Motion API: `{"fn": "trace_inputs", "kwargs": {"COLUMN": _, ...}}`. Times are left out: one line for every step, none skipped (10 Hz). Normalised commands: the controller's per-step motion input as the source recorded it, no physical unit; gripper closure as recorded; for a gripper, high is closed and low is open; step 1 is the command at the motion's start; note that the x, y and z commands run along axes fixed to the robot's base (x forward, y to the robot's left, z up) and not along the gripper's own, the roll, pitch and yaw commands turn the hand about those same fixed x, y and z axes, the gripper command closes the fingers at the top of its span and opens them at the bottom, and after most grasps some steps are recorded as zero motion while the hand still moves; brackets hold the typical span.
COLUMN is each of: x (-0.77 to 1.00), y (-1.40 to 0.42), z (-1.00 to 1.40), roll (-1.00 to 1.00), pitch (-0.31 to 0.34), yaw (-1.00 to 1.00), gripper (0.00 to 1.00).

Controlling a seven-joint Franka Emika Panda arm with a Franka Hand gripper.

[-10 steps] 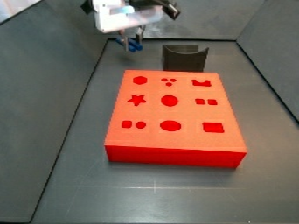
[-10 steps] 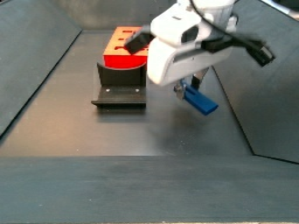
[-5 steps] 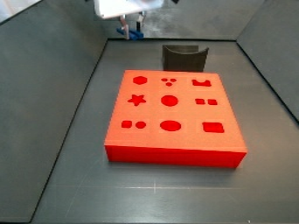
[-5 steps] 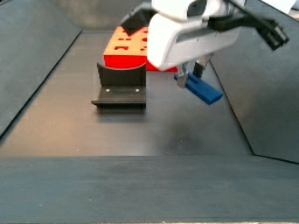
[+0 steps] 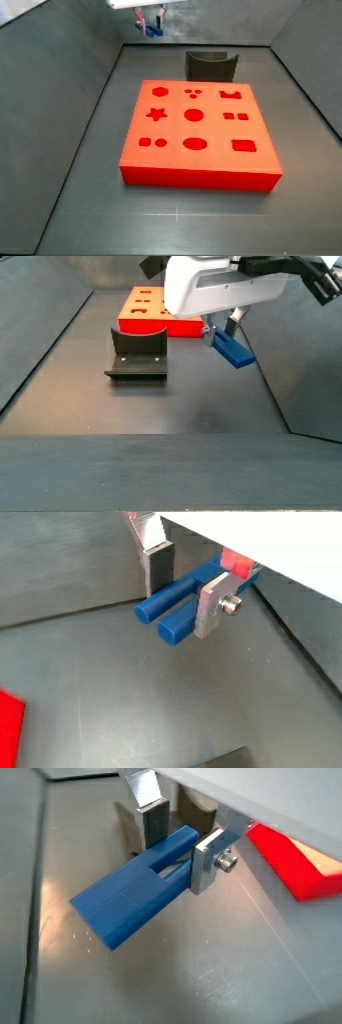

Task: Pick up the square-circle object. Move up. Rotate the square-circle object. Place the square-circle object on the fixture. Regrasp the square-circle object. Move to above the board. Insert the square-circle object.
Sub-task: Rotate the square-circle object.

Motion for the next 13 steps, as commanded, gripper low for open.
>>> {"fn": "trace_inputs", "kwargs": {"x": 0.02, "y": 0.0, "z": -0.05, "roll": 0.0, "pitch": -0.002, "yaw": -1.0, "gripper": 1.0}}
{"fn": "trace_inputs", "kwargs": {"x": 0.02, "y": 0.01, "z": -0.04, "roll": 0.0, "pitch": -0.003, "yaw": -1.0, "gripper": 1.0}}
{"fn": "trace_inputs", "kwargs": {"x": 0.03, "y": 0.01, "z": -0.03, "roll": 0.0, "pitch": -0.003, "yaw": -1.0, "gripper": 1.0}}
{"fn": "trace_inputs", "kwargs": {"x": 0.03, "y": 0.01, "z": -0.03, "roll": 0.0, "pitch": -0.003, "yaw": -1.0, "gripper": 1.0}}
{"fn": "trace_inputs", "kwargs": {"x": 0.03, "y": 0.01, "z": -0.03, "roll": 0.0, "pitch": -0.003, "yaw": -1.0, "gripper": 1.0}}
{"fn": "trace_inputs", "kwargs": {"x": 0.03, "y": 0.01, "z": -0.03, "roll": 0.0, "pitch": -0.003, "yaw": -1.0, "gripper": 1.0}}
{"fn": "trace_inputs", "kwargs": {"x": 0.03, "y": 0.01, "z": -0.03, "roll": 0.0, "pitch": -0.004, "yaw": -1.0, "gripper": 1.0}}
{"fn": "trace_inputs", "kwargs": {"x": 0.03, "y": 0.01, "z": -0.03, "roll": 0.0, "pitch": -0.004, "yaw": -1.0, "gripper": 1.0}}
{"fn": "trace_inputs", "kwargs": {"x": 0.03, "y": 0.01, "z": -0.03, "roll": 0.0, "pitch": -0.004, "yaw": -1.0, "gripper": 1.0}}
{"fn": "trace_inputs", "kwargs": {"x": 0.03, "y": 0.01, "z": -0.02, "roll": 0.0, "pitch": -0.004, "yaw": -1.0, "gripper": 1.0}}
{"fn": "trace_inputs", "kwargs": {"x": 0.03, "y": 0.01, "z": -0.02, "roll": 0.0, "pitch": -0.004, "yaw": -1.0, "gripper": 1.0}}
{"fn": "trace_inputs", "kwargs": {"x": 0.03, "y": 0.01, "z": -0.02, "roll": 0.0, "pitch": -0.004, "yaw": -1.0, "gripper": 1.0}}
{"fn": "trace_inputs", "kwargs": {"x": 0.03, "y": 0.01, "z": -0.02, "roll": 0.0, "pitch": -0.004, "yaw": -1.0, "gripper": 1.0}}
